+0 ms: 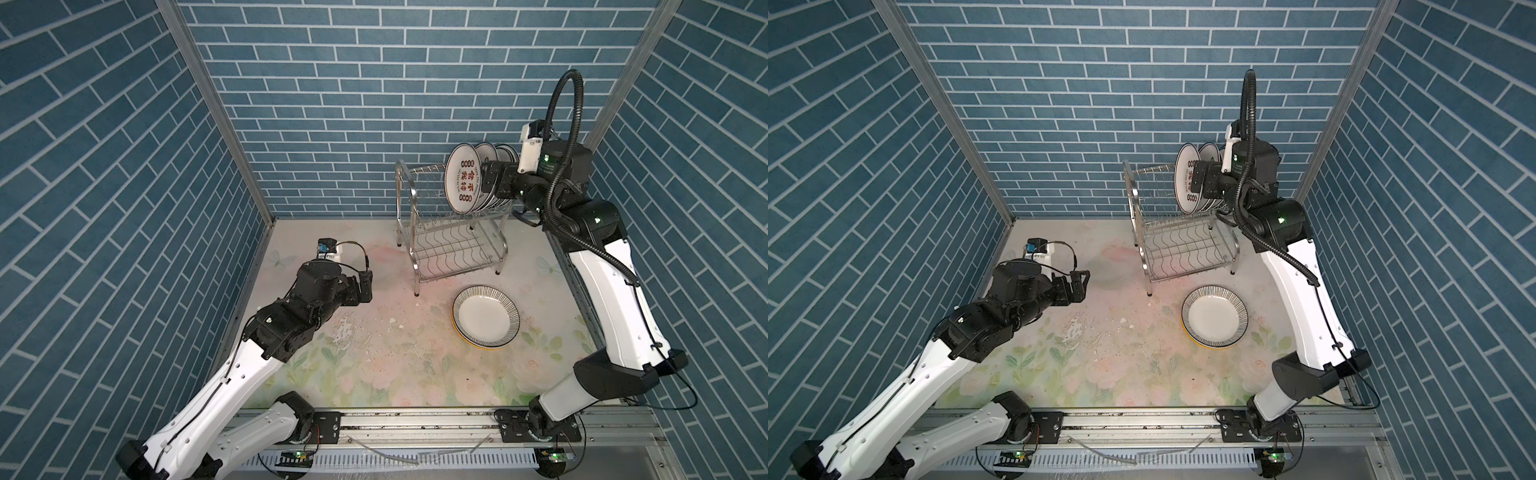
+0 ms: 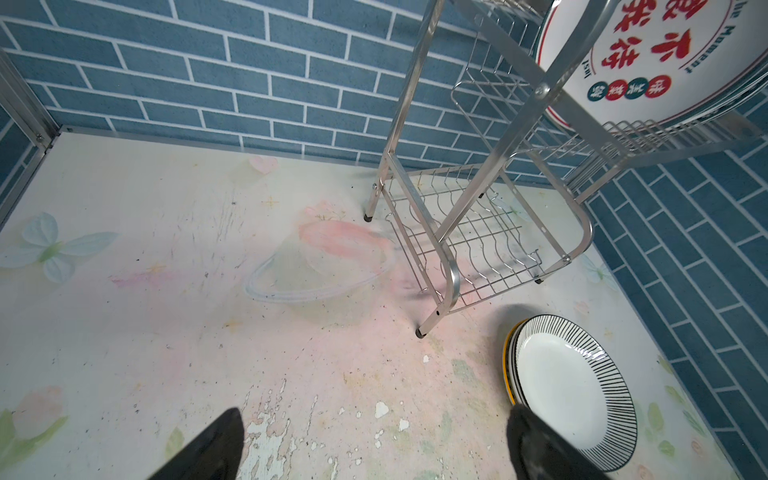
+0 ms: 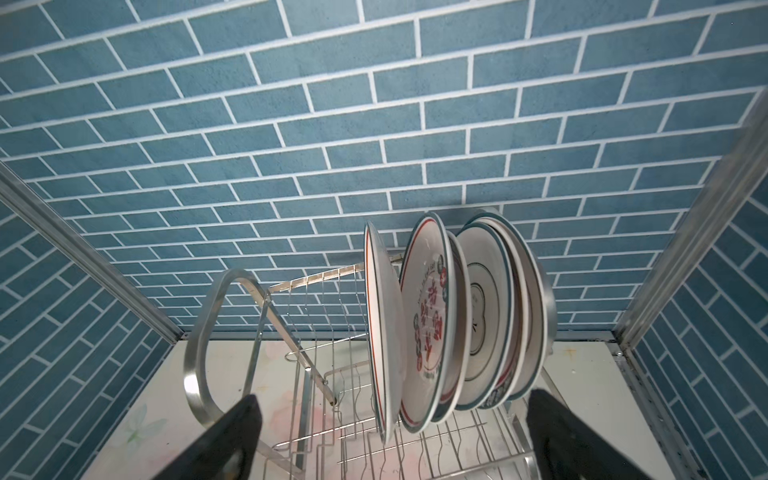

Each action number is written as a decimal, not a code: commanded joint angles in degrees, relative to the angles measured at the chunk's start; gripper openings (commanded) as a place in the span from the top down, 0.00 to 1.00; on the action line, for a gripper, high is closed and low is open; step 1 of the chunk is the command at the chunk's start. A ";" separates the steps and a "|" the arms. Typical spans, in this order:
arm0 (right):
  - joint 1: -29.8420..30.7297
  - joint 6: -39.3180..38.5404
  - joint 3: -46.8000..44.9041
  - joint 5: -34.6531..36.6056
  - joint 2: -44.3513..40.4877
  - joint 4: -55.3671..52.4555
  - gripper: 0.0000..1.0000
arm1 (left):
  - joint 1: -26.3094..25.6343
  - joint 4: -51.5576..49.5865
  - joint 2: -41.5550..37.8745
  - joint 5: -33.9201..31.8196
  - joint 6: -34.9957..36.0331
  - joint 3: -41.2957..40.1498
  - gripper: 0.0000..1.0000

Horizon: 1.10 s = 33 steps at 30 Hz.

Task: Unload the plates from the dish rack
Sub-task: Pick up the plate from the dish rack.

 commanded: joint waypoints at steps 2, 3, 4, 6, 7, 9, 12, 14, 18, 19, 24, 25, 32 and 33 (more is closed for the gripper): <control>-0.39 2.64 6.09 -5.56 4.70 -3.74 0.01 | 0.44 -4.33 2.06 1.90 -2.26 3.75 0.01; -0.39 2.64 6.76 -5.64 5.58 -3.62 0.01 | 0.41 -5.74 2.94 1.30 -2.93 4.67 0.01; -0.51 2.87 7.81 -5.33 6.64 -3.69 0.01 | 0.44 -7.69 4.14 0.65 -3.49 5.97 0.01; -0.66 3.21 9.70 -5.65 8.67 -4.01 0.01 | 0.44 -11.03 6.04 -1.47 -4.39 8.09 0.01; -0.73 3.42 10.23 -5.63 9.49 -3.91 0.01 | 0.44 -12.07 6.70 -2.18 -4.50 8.87 0.01; -0.91 3.69 11.00 -5.93 10.63 -3.55 0.01 | 0.39 -12.67 7.00 -2.57 -4.14 9.59 0.01; -1.25 3.99 12.19 -6.00 12.00 -3.62 0.01 | 0.39 -12.98 6.67 -3.19 -4.01 10.18 0.01; -1.57 4.47 12.51 -6.30 12.66 -3.66 0.01 | 0.43 -14.33 7.15 -3.61 -3.78 11.17 0.01; -2.02 5.42 12.60 -6.57 14.08 -3.82 0.01 | 0.43 -16.26 8.21 -4.27 -3.99 12.06 0.01; -2.13 5.54 12.60 -6.68 14.46 -3.82 0.01 | 0.43 -17.13 8.69 -4.75 -4.05 12.42 0.01; -2.14 5.45 12.69 -7.85 15.88 -3.97 0.01 | 0.44 -18.50 9.38 -6.20 -3.27 12.92 0.01; -2.15 5.45 12.69 -8.00 16.06 -4.17 0.01 | 0.39 -18.27 9.08 -6.40 -3.23 12.51 0.01; -2.15 5.71 12.54 -8.00 17.65 -5.80 0.04 | 0.52 -15.40 7.27 -6.80 -4.05 9.48 0.01; -2.15 5.71 12.44 -8.22 17.88 -5.89 0.06 | 0.52 -15.78 7.56 -6.79 -4.05 9.69 0.01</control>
